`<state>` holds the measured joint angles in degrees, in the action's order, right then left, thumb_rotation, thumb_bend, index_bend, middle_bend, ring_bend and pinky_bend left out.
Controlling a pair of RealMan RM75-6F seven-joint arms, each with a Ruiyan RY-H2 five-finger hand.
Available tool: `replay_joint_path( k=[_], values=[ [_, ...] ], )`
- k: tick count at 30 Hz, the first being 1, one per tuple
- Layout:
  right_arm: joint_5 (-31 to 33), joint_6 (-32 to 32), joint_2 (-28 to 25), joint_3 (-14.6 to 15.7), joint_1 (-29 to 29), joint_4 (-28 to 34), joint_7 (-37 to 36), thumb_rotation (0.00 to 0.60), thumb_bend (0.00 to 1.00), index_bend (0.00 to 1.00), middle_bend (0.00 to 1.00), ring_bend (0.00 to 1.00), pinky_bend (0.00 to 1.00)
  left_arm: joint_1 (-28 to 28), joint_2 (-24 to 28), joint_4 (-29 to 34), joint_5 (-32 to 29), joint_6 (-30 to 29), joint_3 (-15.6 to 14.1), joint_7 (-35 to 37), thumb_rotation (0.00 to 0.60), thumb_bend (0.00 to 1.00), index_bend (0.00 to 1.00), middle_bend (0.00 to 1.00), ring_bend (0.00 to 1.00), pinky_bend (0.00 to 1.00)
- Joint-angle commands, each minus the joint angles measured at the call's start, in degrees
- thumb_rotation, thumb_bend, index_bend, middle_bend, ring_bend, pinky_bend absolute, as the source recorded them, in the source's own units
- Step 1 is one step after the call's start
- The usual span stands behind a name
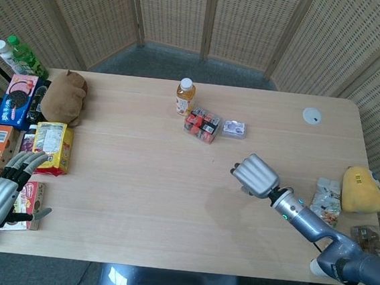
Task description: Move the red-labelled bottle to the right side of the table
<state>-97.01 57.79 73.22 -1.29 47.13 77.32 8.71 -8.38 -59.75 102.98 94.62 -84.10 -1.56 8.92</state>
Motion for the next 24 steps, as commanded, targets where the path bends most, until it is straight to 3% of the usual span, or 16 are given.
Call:
replay_joint_path(
  k=[1, 10, 24],
  values=[
    [0.08, 0.54, -1.61, -1.82, 1.17, 1.98, 1.10, 0.600, 0.33, 0.76, 1.00, 1.00, 0.85, 0.15, -0.08, -0.07, -0.03, -0.16, -0.06, -0.04, 0.575, 0.07, 0.00, 0.00, 0.00, 0.00],
    [0.41, 0.14, -4.22, -4.14, 2.87, 4.64, 2.15, 0.600, 0.33, 0.76, 1.00, 1.00, 0.87, 0.76, -0.38, -0.79, -0.33, -0.86, -0.14, 0.67, 0.574, 0.07, 0.00, 0.00, 0.00, 0.00],
    [0.77, 0.87, -8.51, -10.14, 7.34, 5.07, 1.60, 0.600, 0.32, 0.76, 1.00, 1.00, 0.87, 1.46, -0.84, -0.85, -0.87, -1.28, -0.21, -0.53, 0.576, 0.07, 0.00, 0.00, 0.00, 0.00]
  ],
)
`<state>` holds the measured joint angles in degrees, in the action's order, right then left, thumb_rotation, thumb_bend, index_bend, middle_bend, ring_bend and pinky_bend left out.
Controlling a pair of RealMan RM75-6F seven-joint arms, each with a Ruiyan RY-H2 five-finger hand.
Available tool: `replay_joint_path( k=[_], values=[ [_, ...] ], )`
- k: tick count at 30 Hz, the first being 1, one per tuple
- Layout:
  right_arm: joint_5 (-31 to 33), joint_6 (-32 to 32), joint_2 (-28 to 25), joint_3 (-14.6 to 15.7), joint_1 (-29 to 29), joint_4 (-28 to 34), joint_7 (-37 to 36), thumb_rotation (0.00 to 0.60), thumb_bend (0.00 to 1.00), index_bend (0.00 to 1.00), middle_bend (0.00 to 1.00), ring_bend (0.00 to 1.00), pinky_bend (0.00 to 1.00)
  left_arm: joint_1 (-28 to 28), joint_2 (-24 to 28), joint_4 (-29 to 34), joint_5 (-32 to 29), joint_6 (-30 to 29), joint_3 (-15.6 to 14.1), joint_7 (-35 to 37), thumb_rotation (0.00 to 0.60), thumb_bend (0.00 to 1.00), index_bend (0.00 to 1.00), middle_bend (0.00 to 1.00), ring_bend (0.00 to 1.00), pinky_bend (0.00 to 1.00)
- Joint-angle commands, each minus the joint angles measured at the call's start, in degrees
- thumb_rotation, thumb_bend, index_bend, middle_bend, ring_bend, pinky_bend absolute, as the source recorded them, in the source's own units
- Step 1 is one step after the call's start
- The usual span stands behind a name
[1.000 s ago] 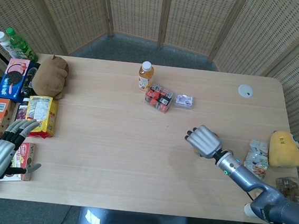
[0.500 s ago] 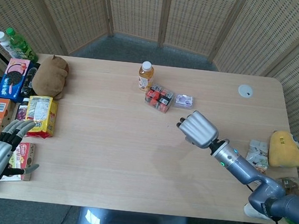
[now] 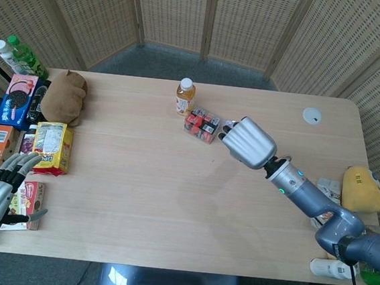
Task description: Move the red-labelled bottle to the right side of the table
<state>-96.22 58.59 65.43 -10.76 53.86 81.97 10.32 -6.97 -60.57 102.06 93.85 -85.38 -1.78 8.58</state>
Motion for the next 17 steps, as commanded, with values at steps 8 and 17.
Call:
replay_joint_path(
  k=[8, 17],
  values=[
    [-0.13, 0.13, -3.99, -2.58, 2.13, 2.91, 0.69, 0.600, 0.32, 0.76, 1.00, 1.00, 0.87, 0.25, -0.19, 0.61, -0.18, -0.12, 0.13, -1.26, 0.573, 0.07, 0.00, 0.00, 0.00, 0.00],
    [0.40, 0.06, -5.40, -2.82, 2.13, 4.79, 1.92, 0.600, 0.33, 0.77, 1.00, 1.00, 0.87, 0.31, -0.11, 0.58, 0.11, -0.21, 0.15, -1.13, 0.574, 0.07, 0.00, 0.00, 0.00, 0.00]
  ],
)
